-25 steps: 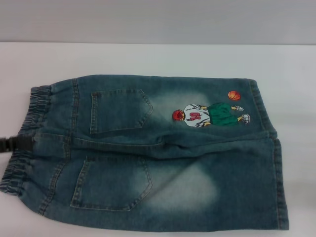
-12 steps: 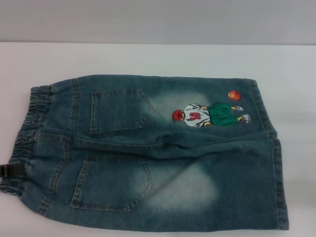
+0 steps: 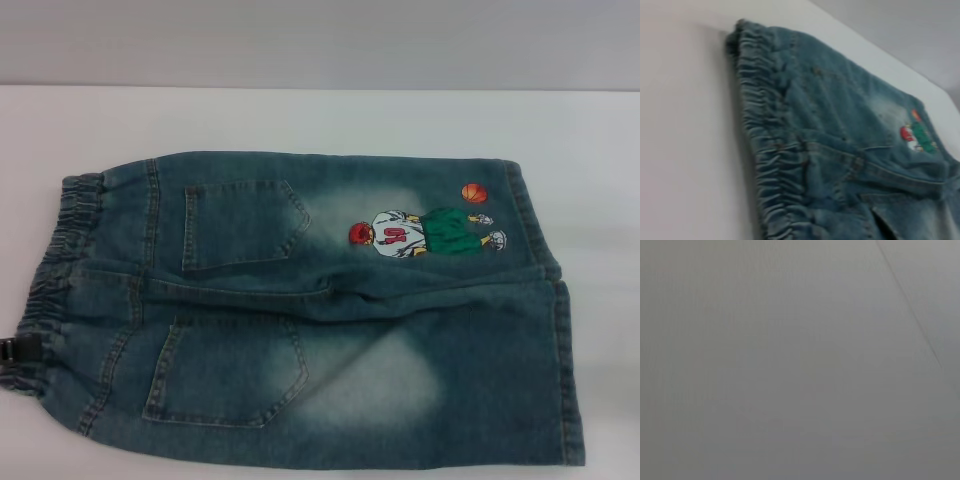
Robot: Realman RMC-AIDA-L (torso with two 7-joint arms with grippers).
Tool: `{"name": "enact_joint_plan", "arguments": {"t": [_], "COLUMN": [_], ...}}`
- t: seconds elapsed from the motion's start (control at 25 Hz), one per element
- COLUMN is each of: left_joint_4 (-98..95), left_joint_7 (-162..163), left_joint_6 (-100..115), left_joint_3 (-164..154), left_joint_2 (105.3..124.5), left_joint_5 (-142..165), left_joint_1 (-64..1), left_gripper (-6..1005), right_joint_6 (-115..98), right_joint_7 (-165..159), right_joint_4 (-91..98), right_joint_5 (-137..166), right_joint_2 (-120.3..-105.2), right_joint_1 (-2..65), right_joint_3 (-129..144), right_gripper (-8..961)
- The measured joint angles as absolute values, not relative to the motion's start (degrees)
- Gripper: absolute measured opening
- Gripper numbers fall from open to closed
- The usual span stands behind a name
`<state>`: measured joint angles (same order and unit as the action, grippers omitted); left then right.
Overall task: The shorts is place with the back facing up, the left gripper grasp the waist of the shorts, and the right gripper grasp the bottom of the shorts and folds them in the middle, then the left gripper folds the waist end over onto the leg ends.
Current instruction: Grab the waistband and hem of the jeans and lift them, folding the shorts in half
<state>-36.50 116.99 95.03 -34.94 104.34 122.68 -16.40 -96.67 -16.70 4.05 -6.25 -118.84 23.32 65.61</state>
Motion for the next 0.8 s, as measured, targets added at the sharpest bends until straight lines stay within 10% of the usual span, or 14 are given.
{"name": "enact_joint_plan", "arguments": {"t": [0.8], "left_joint_4": [-35.0], "left_joint_7": [117.4], "left_joint_6": [92.7], "left_joint_3": [-35.0], "left_joint_2": [104.04], "left_joint_5": [123.8], "left_joint_1": [-17.1], "left_gripper": [802], "right_joint_6": [-96.1], "right_joint_7": [-16.7], "right_joint_4": [4.0], "right_joint_5": [-6.4], "right_joint_2": [-118.82], "right_joint_1": [23.4], "right_joint_3": [65.7], "right_gripper": [704]}}
